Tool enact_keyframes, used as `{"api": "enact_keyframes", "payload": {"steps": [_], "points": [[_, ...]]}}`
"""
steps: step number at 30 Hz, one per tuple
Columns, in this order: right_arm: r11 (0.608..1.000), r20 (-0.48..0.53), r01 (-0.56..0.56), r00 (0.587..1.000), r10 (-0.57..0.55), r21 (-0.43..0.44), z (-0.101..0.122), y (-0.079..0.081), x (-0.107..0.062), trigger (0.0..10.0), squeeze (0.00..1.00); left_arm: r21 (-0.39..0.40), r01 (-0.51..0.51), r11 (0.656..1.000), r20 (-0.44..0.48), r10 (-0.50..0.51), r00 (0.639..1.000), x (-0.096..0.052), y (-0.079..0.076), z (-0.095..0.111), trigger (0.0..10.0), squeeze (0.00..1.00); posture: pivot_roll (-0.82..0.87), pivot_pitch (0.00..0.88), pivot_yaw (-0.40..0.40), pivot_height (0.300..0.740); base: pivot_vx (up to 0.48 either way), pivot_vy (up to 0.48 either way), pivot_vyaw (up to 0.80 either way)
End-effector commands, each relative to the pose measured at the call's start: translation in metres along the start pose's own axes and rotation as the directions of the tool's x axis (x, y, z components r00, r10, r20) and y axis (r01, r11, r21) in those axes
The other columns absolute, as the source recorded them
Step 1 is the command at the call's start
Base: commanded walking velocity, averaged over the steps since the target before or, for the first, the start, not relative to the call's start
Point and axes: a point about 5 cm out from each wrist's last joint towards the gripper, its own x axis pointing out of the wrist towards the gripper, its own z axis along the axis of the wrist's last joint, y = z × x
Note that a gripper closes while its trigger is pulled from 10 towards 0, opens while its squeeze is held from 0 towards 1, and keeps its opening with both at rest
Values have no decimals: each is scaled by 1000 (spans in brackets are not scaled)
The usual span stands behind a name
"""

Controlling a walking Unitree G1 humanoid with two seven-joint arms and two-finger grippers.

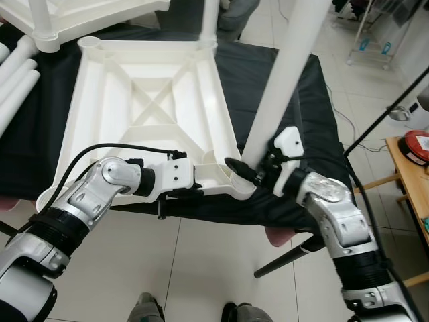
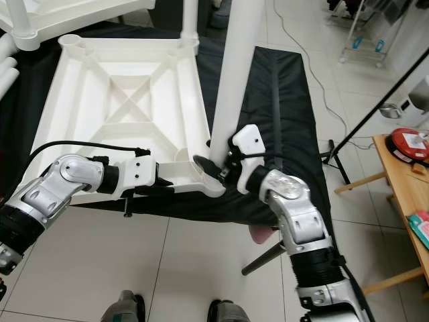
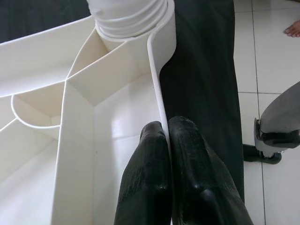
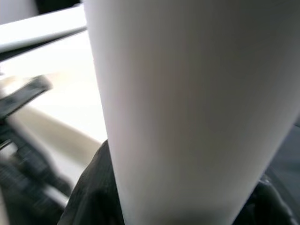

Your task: Building children table

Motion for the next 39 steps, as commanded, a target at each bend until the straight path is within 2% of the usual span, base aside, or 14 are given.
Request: {"api": "enact_keyframes", "payload": {"steps": [1, 2, 5, 9, 14, 15, 16, 17, 18, 19, 20, 23, 24, 39], "points": [[946, -257, 321, 911, -322, -47, -45, -13, -3, 0, 0, 222, 326, 919, 135, -361, 923, 38, -27, 46, 10000, 0, 177, 168, -74, 740, 0, 0, 0], [946, -257, 321, 911, -322, -47, -45, -13, -3, 0, 0, 222, 326, 919, 135, -361, 923, 38, -27, 46, 10000, 0, 177, 168, -74, 740, 0, 0, 0], [833, -254, 547, 797, -548, -80, -51, -9, -15, 0, 0, 229, 296, 927, 156, -336, 929, 47, -17, 54, 10000, 0, 165, 167, -69, 740, 0, 0, 0], [735, -256, 671, 697, -670, -97, -55, -4, -23, 0, 0, 228, 268, 936, 187, -313, 931, 55, -9, 63, 10000, 0, 160, 170, -63, 740, 0, 0, 0], [725, -244, 684, 692, -680, -82, -55, 1, -21, 0, 0, 222, 226, 948, 206, -273, 940, 62, -3, 69, 10000, 0, 155, 174, -57, 740, 0, 0, 0], [749, -214, 659, 724, -656, -69, -50, 1, -19, 2431, 0, 217, 200, 956, 212, -246, 946, 64, -1, 69, 10000, 0, 155, 174, -57, 740, 0, 0, 0], [749, -214, 659, 724, -656, -69, -50, 1, -19, 2431, 0, 217, 200, 956, 212, -246, 946, 64, -1, 69, 10000, 0, 155, 174, -57, 740, 0, 0, 0], [765, -184, 641, 746, -640, -64, -46, 2, -16, 10000, 0, 212, 186, 959, 215, -231, 949, 66, 1, 70, 10000, 0, 155, 174, -57, 740, 0, 0, 0], [770, -156, 635, 756, -636, -64, -42, 2, -15, 10000, 161, 211, 180, 961, 215, -225, 950, 67, 1, 69, 10000, 0, 155, 174, -57, 740, 0, 0, 0], [770, -156, 635, 756, -636, -64, -42, 2, -15, 10000, 161, 211, 180, 961, 215, -225, 950, 67, 1, 69, 10000, 0, 155, 174, -57, 740, 0, 0, 0], [782, -127, 621, 773, -622, -49, -37, 3, -14, 10000, 1000, 207, 176, 962, 211, -220, 952, 68, 1, 68, 10000, 1000, 154, 178, -57, 740, 0, 0, 0], [802, -61, 596, 800, -596, -25, -27, 3, -12, 10000, 1000, 196, 169, 966, 211, -210, 955, 67, 1, 66, 10000, 1000, 154, 178, -57, 740, 0, 0, 0], [817, -27, 576, 817, -576, -9, -22, 3, -11, 10000, 0, 192, 161, 968, 214, -202, 956, 67, 2, 65, 10000, 1000, 154, 178, -57, 740, 0, 0, 0], [825, -6, 565, 825, -565, -1, -18, 3, -11, 10000, 0, 191, 156, 969, 217, -196, 956, 66, 2, 65, 10000, 1000, 159, 182, -59, 740, 0, 0, 0]]}}
